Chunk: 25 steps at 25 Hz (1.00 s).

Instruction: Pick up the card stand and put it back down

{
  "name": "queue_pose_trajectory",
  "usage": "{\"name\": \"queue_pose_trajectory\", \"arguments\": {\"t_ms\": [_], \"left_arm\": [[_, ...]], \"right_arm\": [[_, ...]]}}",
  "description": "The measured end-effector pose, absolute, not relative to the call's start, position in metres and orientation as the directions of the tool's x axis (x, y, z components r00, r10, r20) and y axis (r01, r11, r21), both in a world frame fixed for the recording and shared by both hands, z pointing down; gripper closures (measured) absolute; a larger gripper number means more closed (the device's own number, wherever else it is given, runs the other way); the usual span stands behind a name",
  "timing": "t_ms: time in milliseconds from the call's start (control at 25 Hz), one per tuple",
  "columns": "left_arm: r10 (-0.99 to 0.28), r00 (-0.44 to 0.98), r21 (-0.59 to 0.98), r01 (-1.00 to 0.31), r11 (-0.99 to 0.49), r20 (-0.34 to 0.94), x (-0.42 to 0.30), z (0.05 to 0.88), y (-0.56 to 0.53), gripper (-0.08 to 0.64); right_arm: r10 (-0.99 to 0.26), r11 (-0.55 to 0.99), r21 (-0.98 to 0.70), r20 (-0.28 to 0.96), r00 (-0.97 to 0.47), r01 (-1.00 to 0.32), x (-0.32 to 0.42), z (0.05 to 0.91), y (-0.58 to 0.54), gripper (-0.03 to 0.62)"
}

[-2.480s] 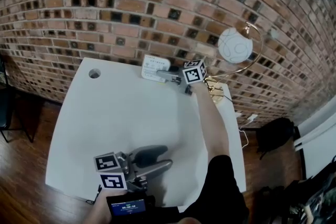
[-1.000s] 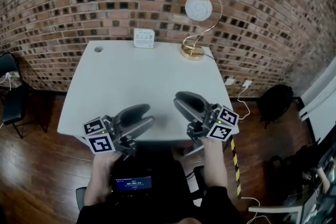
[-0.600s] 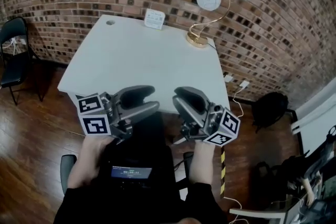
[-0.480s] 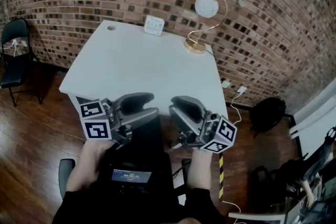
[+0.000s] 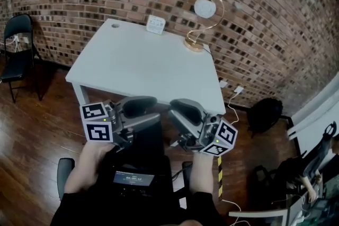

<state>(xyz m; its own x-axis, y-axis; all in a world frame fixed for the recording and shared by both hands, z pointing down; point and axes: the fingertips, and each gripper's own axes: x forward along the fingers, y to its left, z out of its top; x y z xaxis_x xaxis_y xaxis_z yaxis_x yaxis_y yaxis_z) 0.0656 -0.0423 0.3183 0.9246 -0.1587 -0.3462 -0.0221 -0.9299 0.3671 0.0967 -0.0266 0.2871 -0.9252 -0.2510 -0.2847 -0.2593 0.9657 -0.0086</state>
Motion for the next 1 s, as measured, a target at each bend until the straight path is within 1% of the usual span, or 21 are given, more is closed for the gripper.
{"name": "queue_pose_trajectory", "arguments": {"t_ms": [280, 600, 800, 1000], "left_arm": [[-0.155, 0.916, 0.357, -0.014, -0.934, -0.37, 0.059, 0.316, -0.03, 0.344], [-0.165, 0.913, 0.353, -0.024, -0.935, -0.373, 0.055, 0.31, -0.03, 0.344], [-0.155, 0.917, 0.342, -0.022, -0.939, -0.368, 0.06, 0.307, -0.023, 0.344], [-0.148, 0.921, 0.352, -0.012, -0.936, -0.36, 0.064, 0.3, -0.024, 0.344]], "right_arm": [[-0.252, 0.966, -0.013, -0.262, -0.932, -0.257, 0.091, 0.29, -0.019, 0.499], [-0.211, 0.977, -0.026, -0.284, -0.935, -0.213, 0.087, 0.281, -0.008, 0.503], [-0.215, 0.974, 0.005, -0.281, -0.935, -0.225, 0.09, 0.278, 0.007, 0.503], [-0.225, 0.972, 0.003, -0.285, -0.932, -0.236, 0.096, 0.269, 0.007, 0.503]]}}
